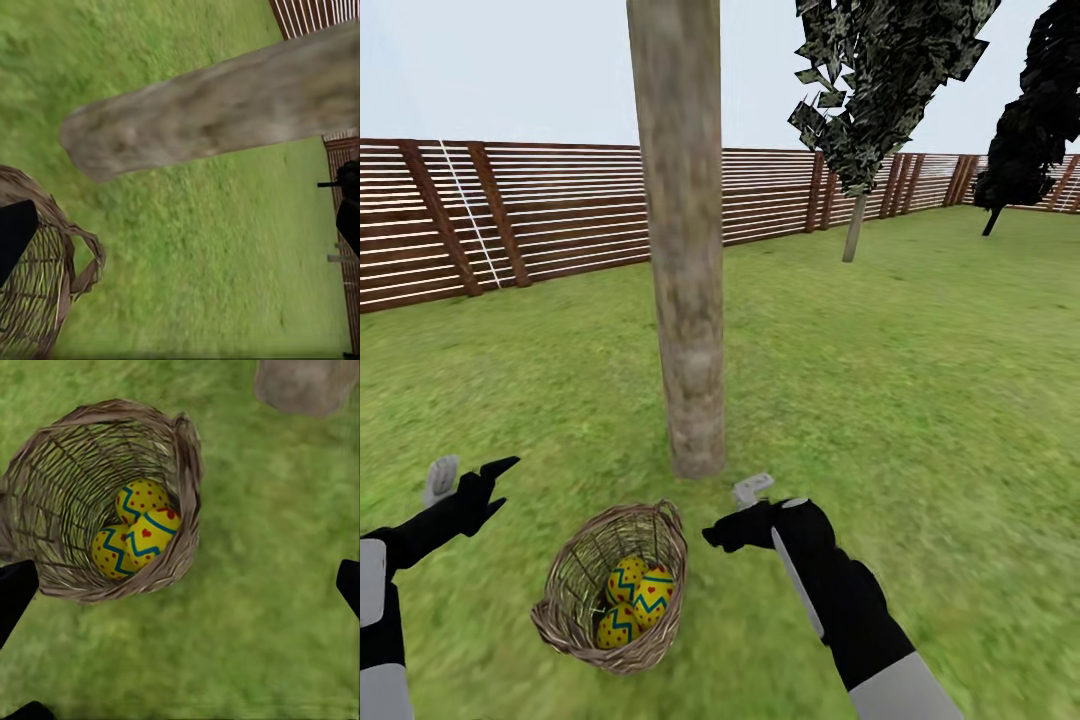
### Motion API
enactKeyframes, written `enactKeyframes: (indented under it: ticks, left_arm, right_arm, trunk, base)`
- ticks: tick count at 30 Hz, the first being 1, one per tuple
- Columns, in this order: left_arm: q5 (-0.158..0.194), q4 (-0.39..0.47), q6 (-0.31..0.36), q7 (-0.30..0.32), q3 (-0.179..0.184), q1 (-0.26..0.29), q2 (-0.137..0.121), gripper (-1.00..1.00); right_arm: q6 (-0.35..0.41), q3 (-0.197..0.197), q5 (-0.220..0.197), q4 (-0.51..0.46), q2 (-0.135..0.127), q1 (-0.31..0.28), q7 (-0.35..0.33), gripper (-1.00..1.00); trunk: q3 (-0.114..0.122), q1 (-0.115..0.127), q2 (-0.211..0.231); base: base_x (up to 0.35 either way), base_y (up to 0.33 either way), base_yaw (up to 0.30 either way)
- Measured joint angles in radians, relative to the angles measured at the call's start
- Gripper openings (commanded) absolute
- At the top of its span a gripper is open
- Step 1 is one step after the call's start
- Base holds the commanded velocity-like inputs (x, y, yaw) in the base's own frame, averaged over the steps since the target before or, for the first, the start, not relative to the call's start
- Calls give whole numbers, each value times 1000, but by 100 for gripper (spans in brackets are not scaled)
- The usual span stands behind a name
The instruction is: Take the three Easter eggs out of the wicker basket on the lawn in the garden, then place them on the lawn next to a single tree (choose any tree) so that all three eggs are next to the same tree and none are left in the basket.
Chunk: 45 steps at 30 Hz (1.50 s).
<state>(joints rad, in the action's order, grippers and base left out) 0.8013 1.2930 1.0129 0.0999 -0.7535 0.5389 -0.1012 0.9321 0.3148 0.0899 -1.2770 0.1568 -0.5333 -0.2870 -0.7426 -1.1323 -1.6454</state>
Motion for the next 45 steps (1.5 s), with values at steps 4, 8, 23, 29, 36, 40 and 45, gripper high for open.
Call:
enactKeyframes:
  ticks: [4,8,23,29,36,40,45]
  left_arm:
    - [0,0,-1,0,2,0,1,100]
    - [0,0,-1,1,3,0,1,100]
    - [0,-1,-1,2,3,0,1,100]
    - [0,-1,-1,2,3,0,1,100]
    - [0,-1,-1,2,4,0,2,100]
    - [0,-2,-1,2,4,0,3,100]
    - [0,-17,-1,3,4,0,3,100]
  right_arm:
    - [49,4,0,-35,1,1,0,100]
    - [54,5,0,-40,1,1,0,100]
    - [55,6,-4,-37,3,2,0,100]
    - [55,6,-4,-34,3,2,1,100]
    - [55,6,-2,16,4,-1,58,100]
    - [55,8,-3,141,6,-13,130,100]
    - [54,8,-3,224,10,-32,146,100]
  trunk:
    - [0,0,0]
    - [0,0,0]
    - [0,0,0]
    - [0,0,0]
    - [0,1,0]
    - [0,1,0]
    - [0,0,0]
  base:
    - [0,0,236]
    - [0,0,293]
    - [0,0,300]
    - [11,0,300]
    - [276,0,300]
    - [334,0,300]
    - [226,0,181]
